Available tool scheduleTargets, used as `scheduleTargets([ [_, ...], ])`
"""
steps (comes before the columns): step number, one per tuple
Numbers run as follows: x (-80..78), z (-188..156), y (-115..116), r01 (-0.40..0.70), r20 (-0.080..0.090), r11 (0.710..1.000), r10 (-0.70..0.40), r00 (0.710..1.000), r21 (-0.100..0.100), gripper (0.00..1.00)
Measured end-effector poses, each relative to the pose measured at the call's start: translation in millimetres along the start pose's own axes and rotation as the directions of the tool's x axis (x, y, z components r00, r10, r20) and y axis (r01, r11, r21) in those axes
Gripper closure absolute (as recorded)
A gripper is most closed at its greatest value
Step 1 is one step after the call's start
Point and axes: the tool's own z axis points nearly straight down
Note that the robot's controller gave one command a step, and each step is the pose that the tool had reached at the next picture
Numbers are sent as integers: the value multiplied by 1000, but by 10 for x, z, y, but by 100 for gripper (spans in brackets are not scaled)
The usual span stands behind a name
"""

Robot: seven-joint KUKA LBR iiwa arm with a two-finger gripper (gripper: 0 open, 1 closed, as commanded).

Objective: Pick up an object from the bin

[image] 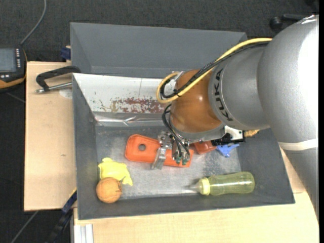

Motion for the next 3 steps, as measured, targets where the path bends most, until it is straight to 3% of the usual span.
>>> scheduleTargets([
  [3,-6,-353,7,0,5,1000,0,1000,-2,100],
])
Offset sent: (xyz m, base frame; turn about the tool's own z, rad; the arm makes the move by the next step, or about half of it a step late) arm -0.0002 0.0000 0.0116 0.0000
